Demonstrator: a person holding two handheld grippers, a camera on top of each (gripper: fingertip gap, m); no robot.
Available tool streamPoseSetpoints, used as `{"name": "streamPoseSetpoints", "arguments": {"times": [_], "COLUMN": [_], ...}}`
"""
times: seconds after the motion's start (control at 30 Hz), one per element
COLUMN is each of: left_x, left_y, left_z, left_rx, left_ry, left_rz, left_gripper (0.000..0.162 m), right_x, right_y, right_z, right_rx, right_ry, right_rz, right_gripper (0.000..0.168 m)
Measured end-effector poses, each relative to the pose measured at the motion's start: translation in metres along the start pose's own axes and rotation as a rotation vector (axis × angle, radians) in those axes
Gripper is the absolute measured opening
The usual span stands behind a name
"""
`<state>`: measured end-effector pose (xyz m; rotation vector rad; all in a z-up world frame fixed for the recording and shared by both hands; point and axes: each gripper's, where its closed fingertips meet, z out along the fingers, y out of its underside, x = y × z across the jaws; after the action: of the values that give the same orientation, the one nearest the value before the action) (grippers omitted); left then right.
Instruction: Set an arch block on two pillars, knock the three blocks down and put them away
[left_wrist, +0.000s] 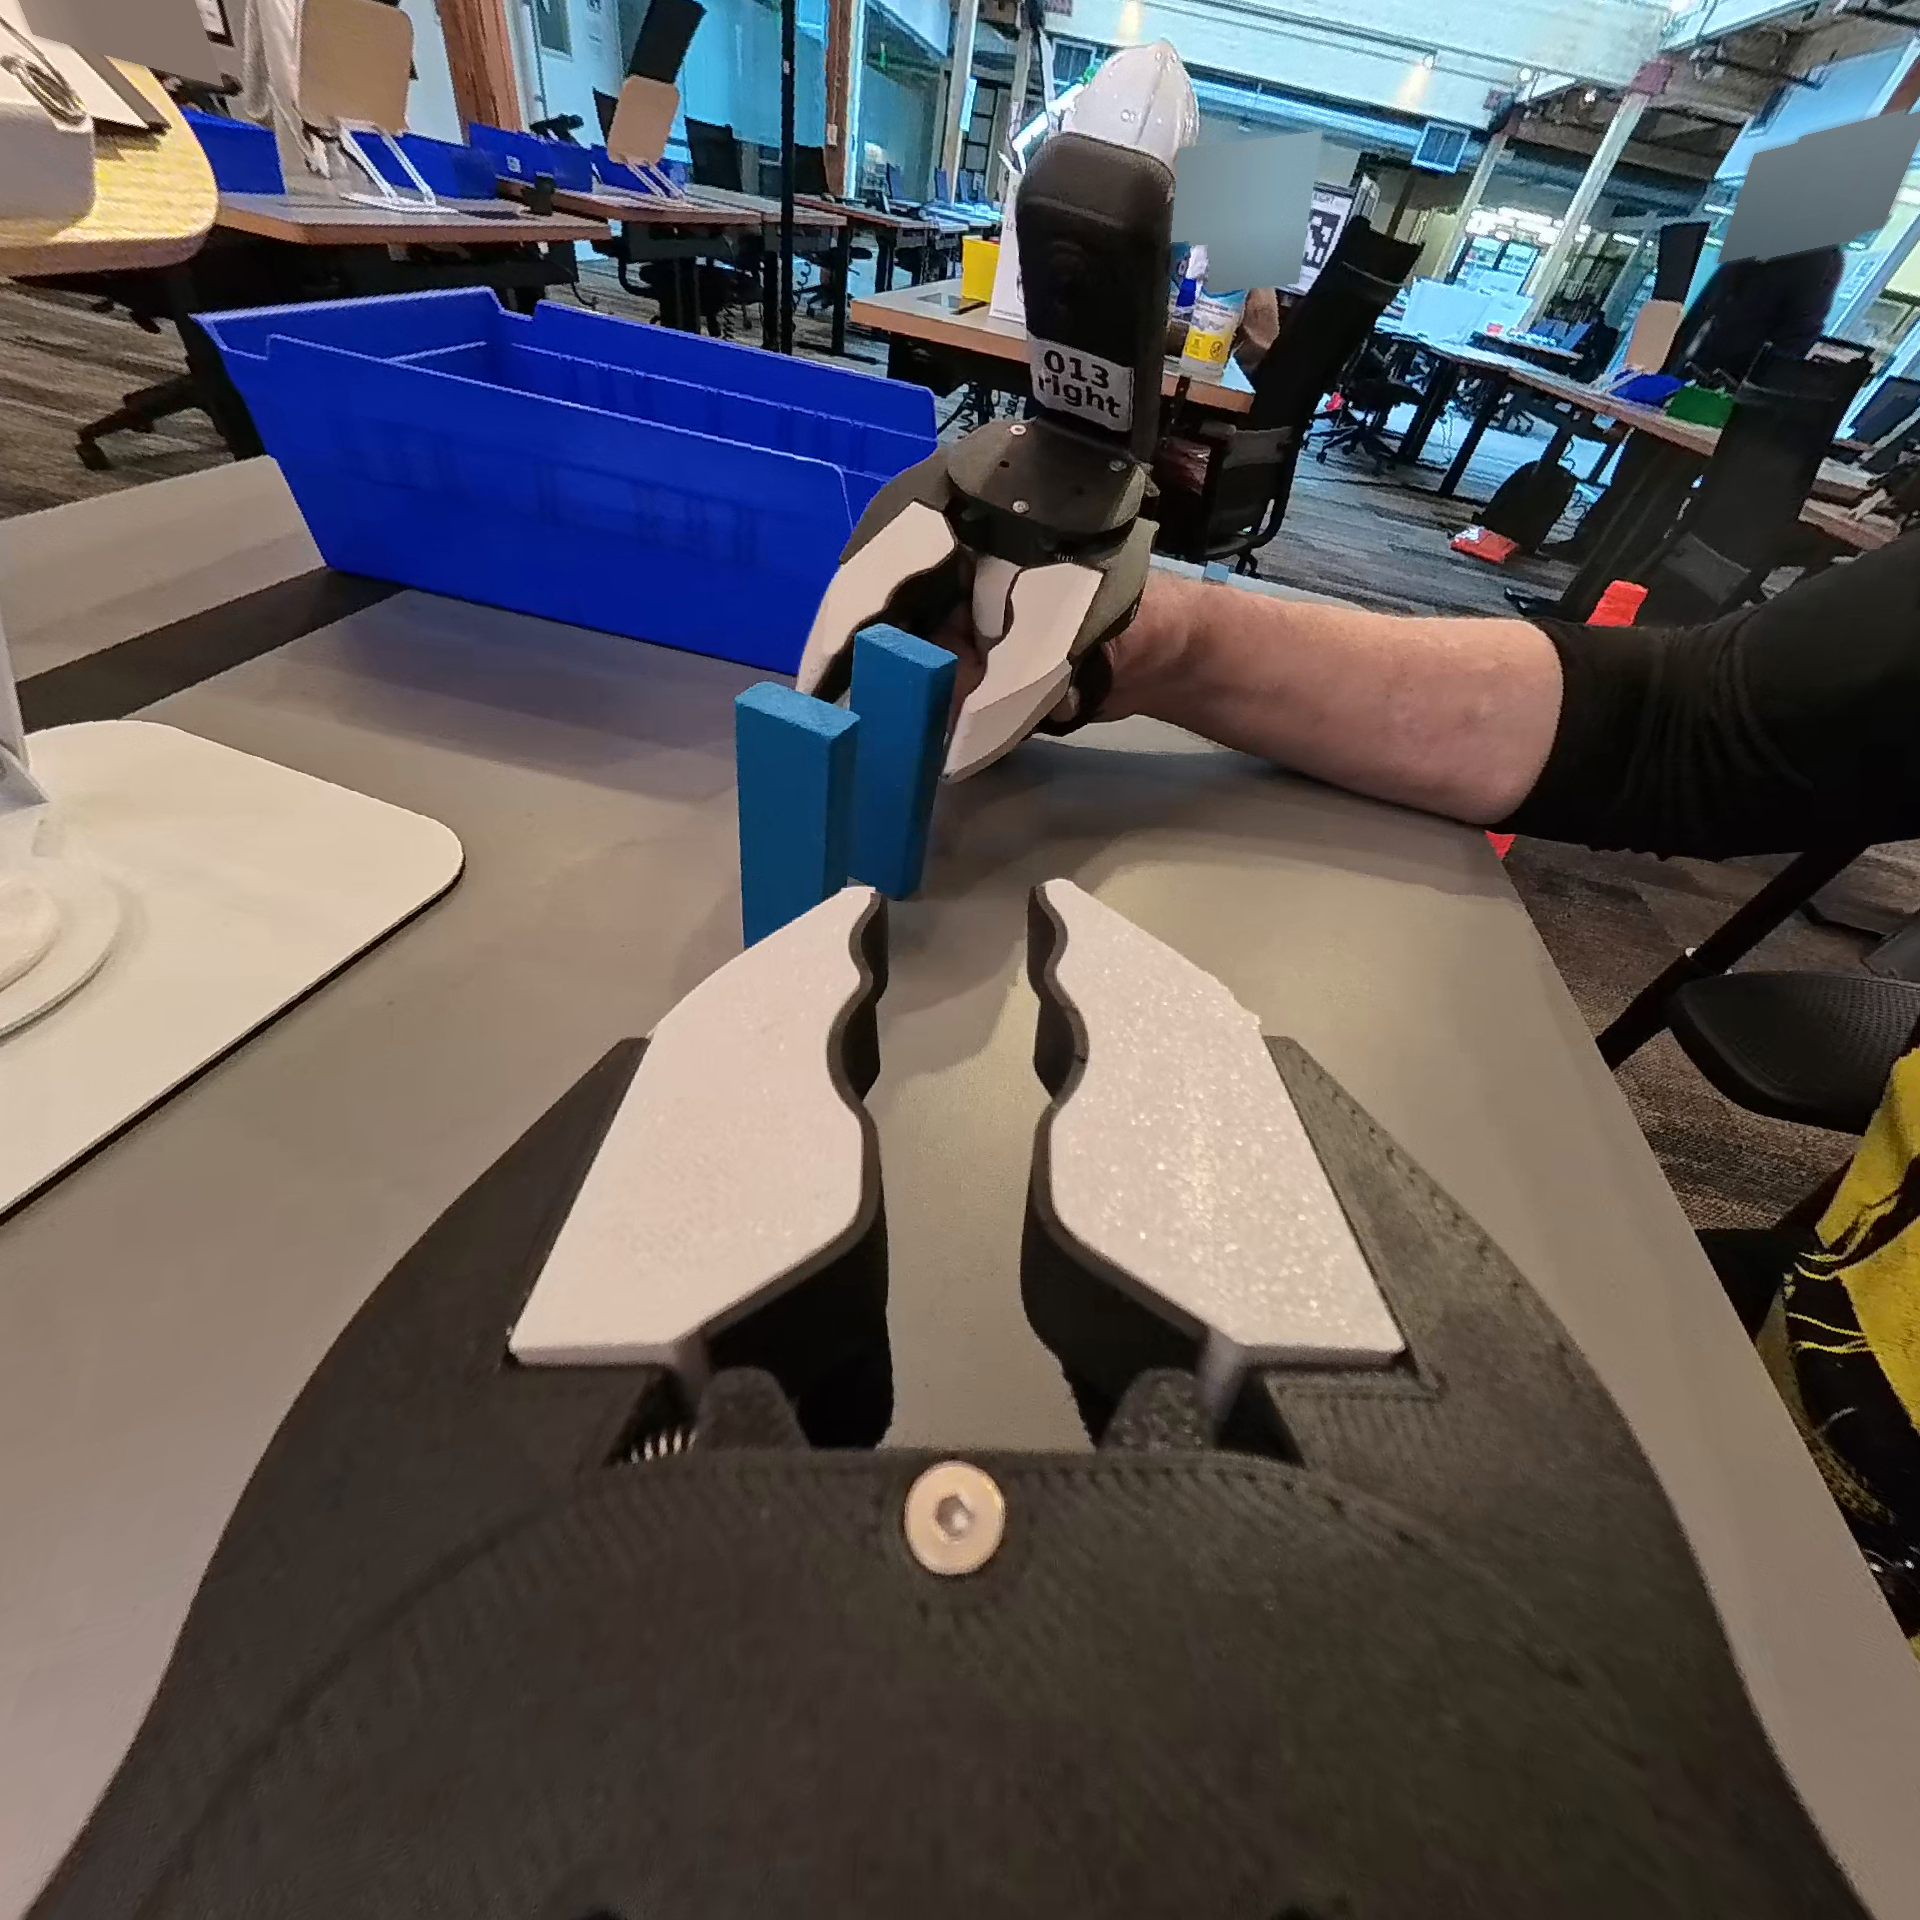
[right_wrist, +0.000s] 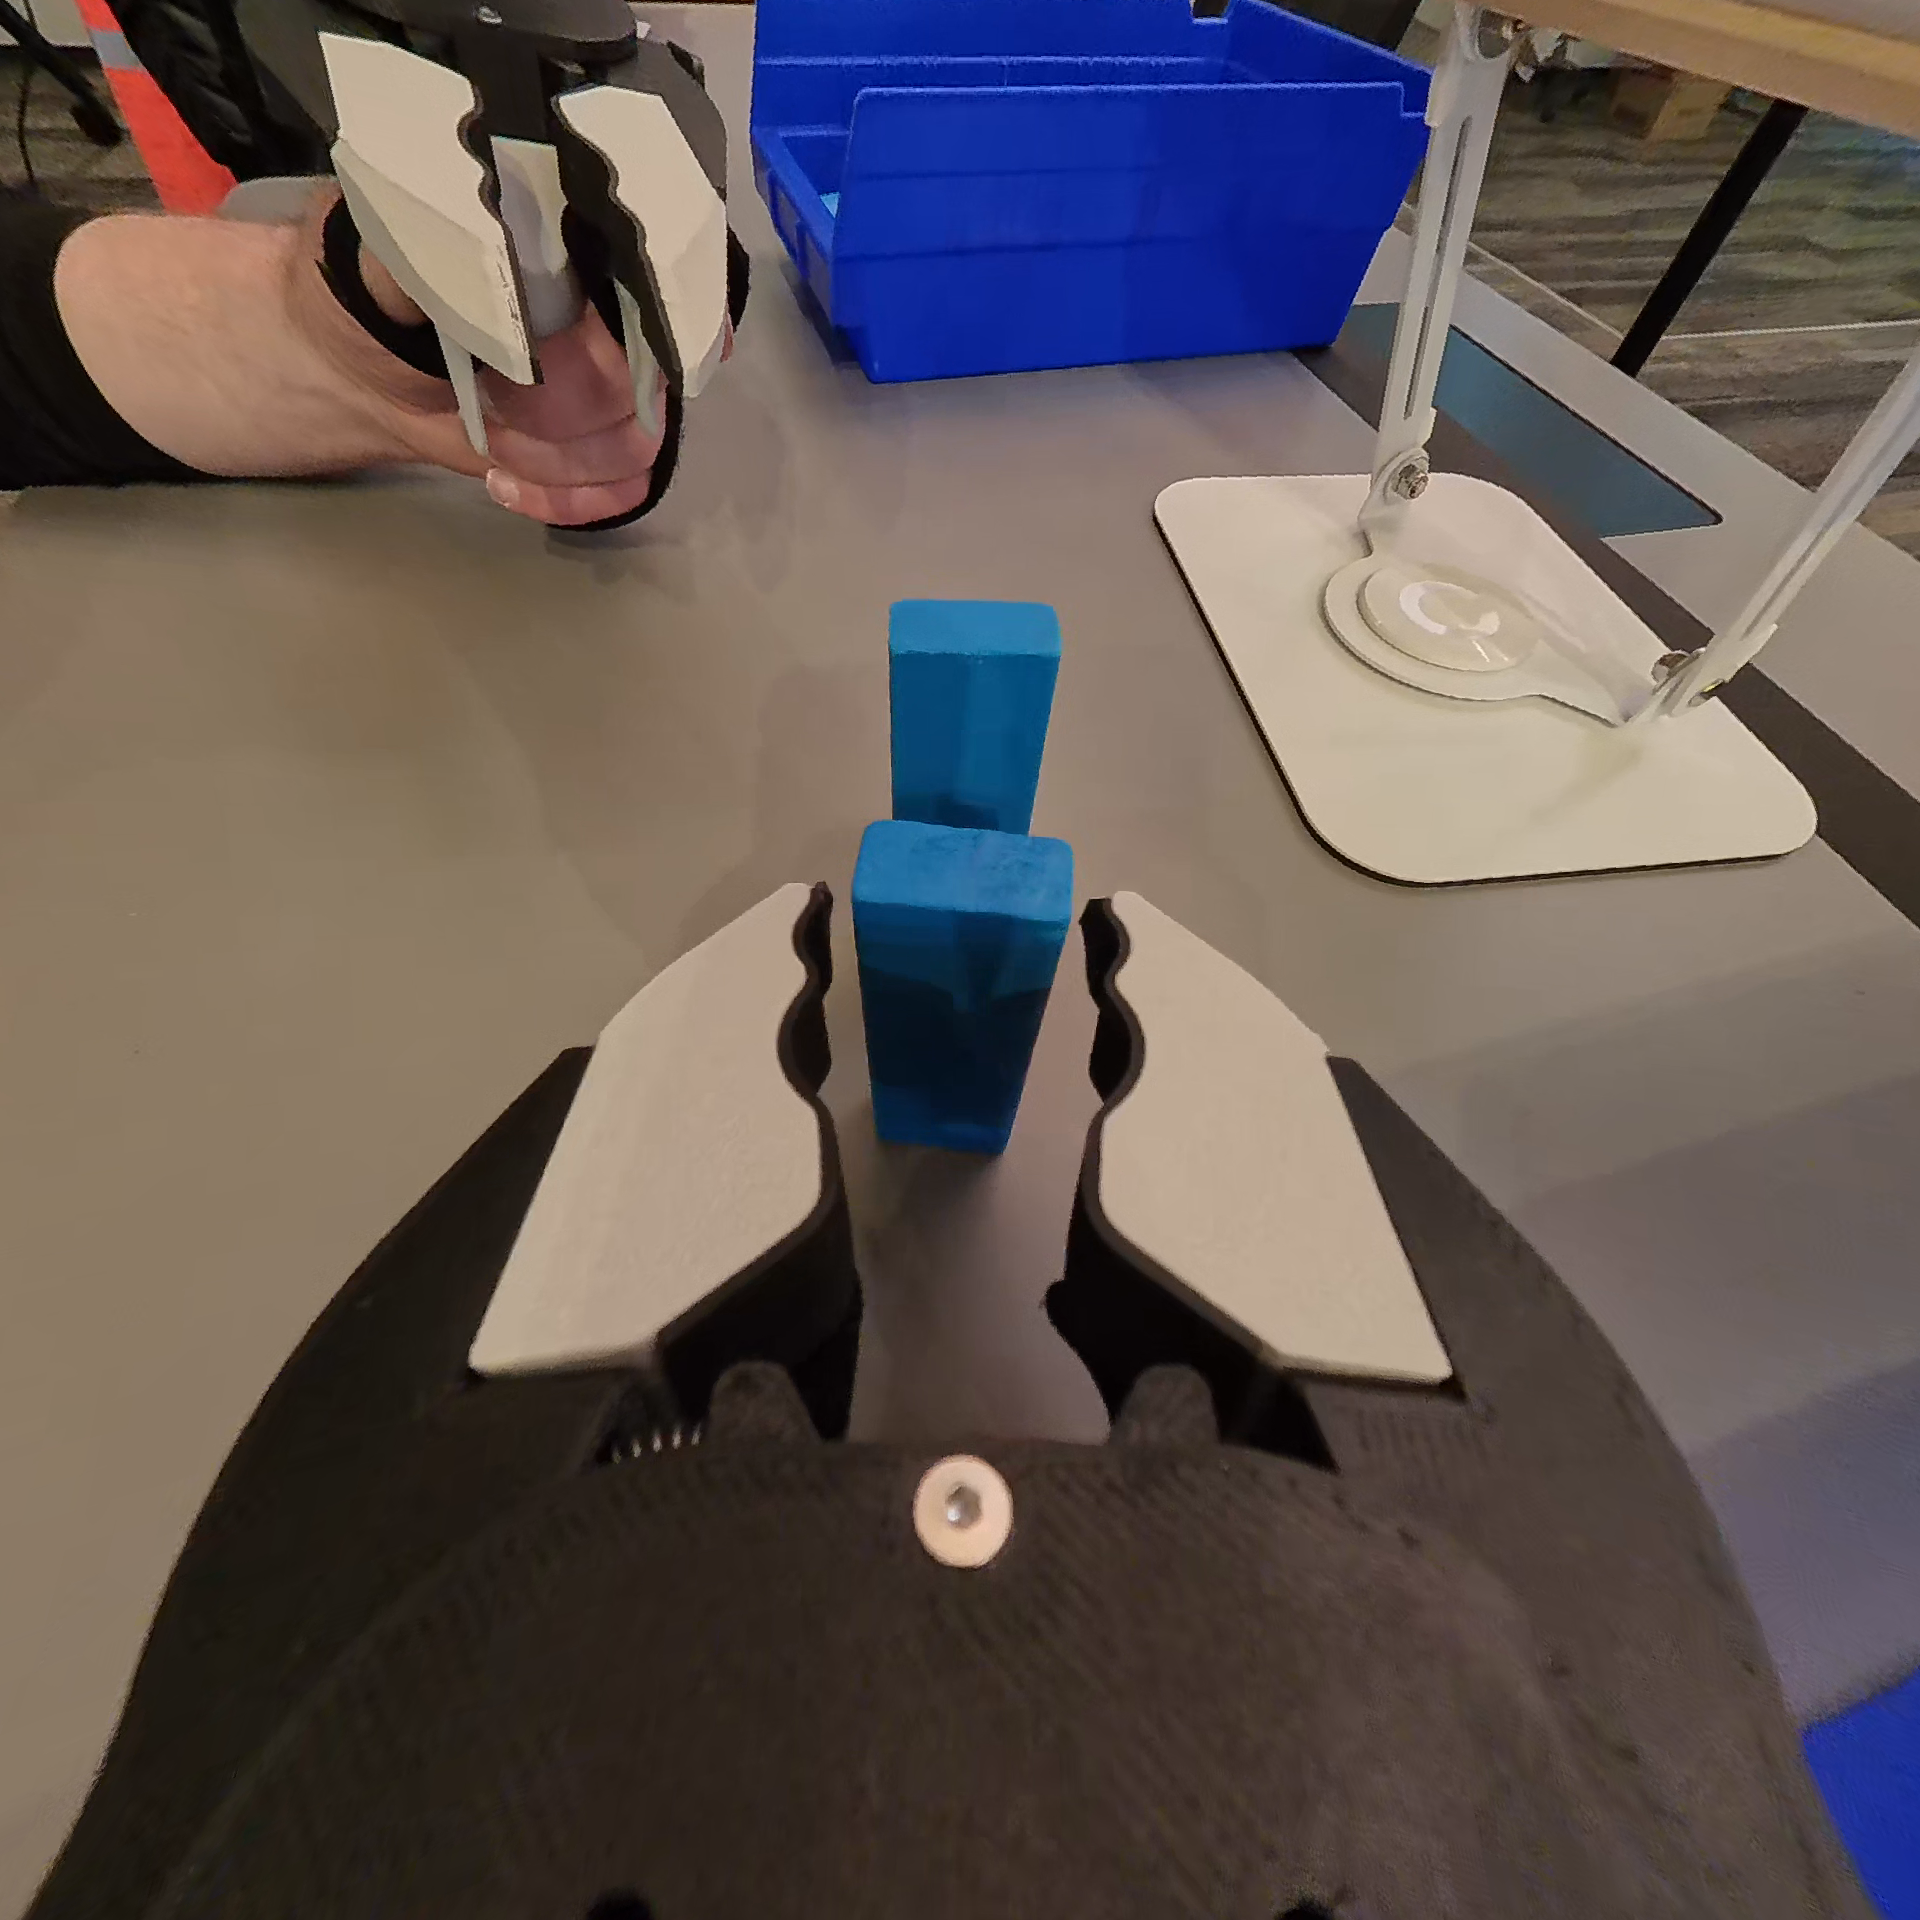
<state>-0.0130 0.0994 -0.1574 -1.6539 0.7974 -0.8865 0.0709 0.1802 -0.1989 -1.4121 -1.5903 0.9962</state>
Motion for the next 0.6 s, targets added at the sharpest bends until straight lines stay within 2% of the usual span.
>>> {"name": "streamPoseSetpoints", "arguments": {"times": [0.1,0.47,0.53,0.6], "left_x": [0.0000,0.0005,0.0004,0.0001], "left_y": [0.0001,0.0018,0.0021,0.0025], "left_z": [0.0001,0.0020,0.0022,0.0027], "left_rx": [0.000,-0.009,-0.010,-0.012], "left_ry": [0.000,0.004,0.004,0.004], "left_rz": [0.001,0.007,0.008,0.009], "left_gripper": [0.026,0.026,0.026,0.026], "right_x": [-0.0010,-0.0018,-0.0036,-0.0021], "right_y": [0.0007,-0.0003,-0.0003,0.0003], "right_z": [0.0005,0.0024,0.0023,0.0032], "right_rx": [0.000,0.009,0.010,0.005], "right_ry": [-0.011,-0.066,-0.077,-0.066], "right_rz": [-0.003,-0.010,-0.012,-0.004], "right_gripper": [0.035,0.035,0.038,0.050]}}
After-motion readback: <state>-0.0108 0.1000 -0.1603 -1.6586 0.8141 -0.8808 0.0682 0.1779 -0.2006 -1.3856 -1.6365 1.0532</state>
